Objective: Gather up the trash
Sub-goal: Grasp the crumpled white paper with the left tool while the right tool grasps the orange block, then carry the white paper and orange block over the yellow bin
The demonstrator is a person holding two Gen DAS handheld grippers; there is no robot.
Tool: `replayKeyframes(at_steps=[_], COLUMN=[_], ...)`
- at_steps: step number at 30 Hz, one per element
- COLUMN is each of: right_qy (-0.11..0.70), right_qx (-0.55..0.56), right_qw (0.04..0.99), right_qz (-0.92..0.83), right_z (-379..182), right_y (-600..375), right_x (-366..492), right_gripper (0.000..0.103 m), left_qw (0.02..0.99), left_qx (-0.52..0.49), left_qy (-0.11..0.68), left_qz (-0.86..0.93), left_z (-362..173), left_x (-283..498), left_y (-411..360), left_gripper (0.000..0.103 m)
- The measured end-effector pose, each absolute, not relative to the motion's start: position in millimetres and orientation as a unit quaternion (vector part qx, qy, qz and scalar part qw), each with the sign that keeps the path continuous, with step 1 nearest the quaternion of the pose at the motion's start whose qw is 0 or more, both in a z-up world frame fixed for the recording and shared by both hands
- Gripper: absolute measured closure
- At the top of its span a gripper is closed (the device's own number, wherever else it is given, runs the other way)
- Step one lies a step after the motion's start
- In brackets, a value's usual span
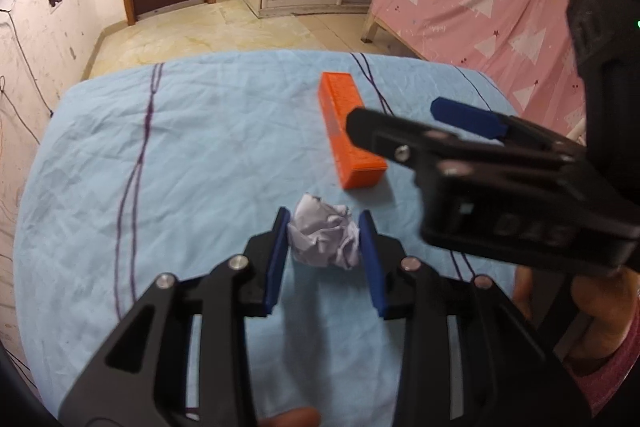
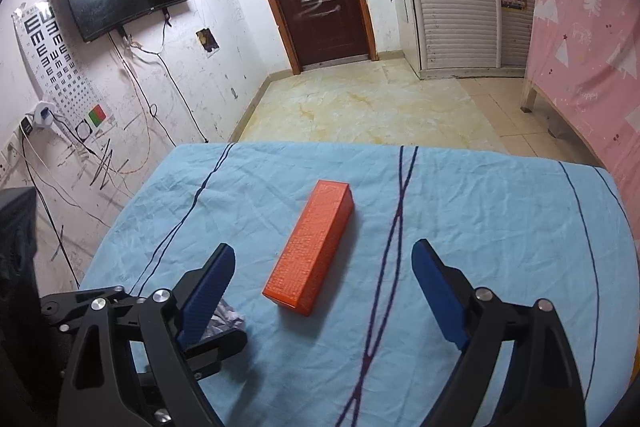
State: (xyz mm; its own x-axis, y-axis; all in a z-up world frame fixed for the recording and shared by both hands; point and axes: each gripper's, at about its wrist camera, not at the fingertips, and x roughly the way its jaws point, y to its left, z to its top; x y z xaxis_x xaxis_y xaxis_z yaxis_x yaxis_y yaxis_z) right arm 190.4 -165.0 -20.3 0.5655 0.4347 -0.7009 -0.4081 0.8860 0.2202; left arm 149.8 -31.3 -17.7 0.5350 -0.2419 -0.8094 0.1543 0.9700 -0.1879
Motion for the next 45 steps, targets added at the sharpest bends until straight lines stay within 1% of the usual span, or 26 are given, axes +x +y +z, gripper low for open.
replayKeyframes(at_steps=[5,7,8,9,10,12,13,15,16,17,18,19,33,45], right_qy=[0.412,0.416,0.418,0.422,0.423,0.425,0.426,0.429,0.431,0.431,0.43,0.431,0.406,0.374], right_qx=[-0.007,-0.018,-0.02,-0.022,-0.022,-0.027,-0.03,-0.032,-0.031,-0.031,-0.03,-0.027,0.021,0.065], right_qw=[0.885,0.885,0.885,0.883,0.882,0.881,0.88,0.876,0.875,0.875,0.875,0.875,0.886,0.901], right_qz=[0.217,0.208,0.206,0.203,0.205,0.207,0.211,0.217,0.22,0.219,0.219,0.22,0.223,0.211], right_z=[-31.0,-34.9,-36.9,-38.9,-40.1,-41.6,-42.5,-44.3,-44.3,-44.8,-45.5,-45.3,-28.6,-8.7], right_y=[-150.2,-144.4,-144.1,-142.5,-142.8,-139.6,-137.7,-134.8,-133.7,-133.1,-133.7,-134.7,-161.3,-209.9], right_x=[199.5,202.7,203.9,205.8,206.6,205.7,205.7,205.5,205.9,205.9,206.6,206.9,199.4,184.2], right_gripper=[0.02,0.036,0.053,0.057,0.058,0.065,0.067,0.074,0.074,0.078,0.084,0.087,0.087,0.087], left_qw=[0.875,0.874,0.873,0.873,0.872,0.872,0.872,0.871,0.872,0.872,0.872,0.872,0.878,0.881], left_qx=[-0.049,-0.053,-0.055,-0.057,-0.058,-0.059,-0.059,-0.059,-0.059,-0.06,-0.06,-0.06,-0.04,-0.013], left_qy=[0.469,0.47,0.471,0.471,0.472,0.472,0.472,0.473,0.473,0.473,0.473,0.473,0.466,0.46], left_qz=[-0.113,-0.115,-0.115,-0.115,-0.116,-0.116,-0.117,-0.117,-0.116,-0.115,-0.115,-0.114,-0.104,-0.109], left_z=[-19.2,-20.3,-20.8,-21.2,-21.5,-21.4,-21.3,-21.4,-21.4,-21.5,-21.8,-22.3,-15.6,-8.5], left_x=[143.8,142.4,141.6,141.4,141.2,141.4,141.7,141.7,141.7,141.4,141.9,142.3,137.9,132.5], left_y=[-22.6,-19.9,-18.5,-17.6,-16.6,-15.6,-15.5,-15.1,-15.2,-14.5,-14.3,-13.9,-31.5,-65.3], left_gripper=[0.07,0.07,0.07,0.07,0.07,0.07,0.07,0.07,0.07,0.07,0.07,0.07,0.07,0.07])
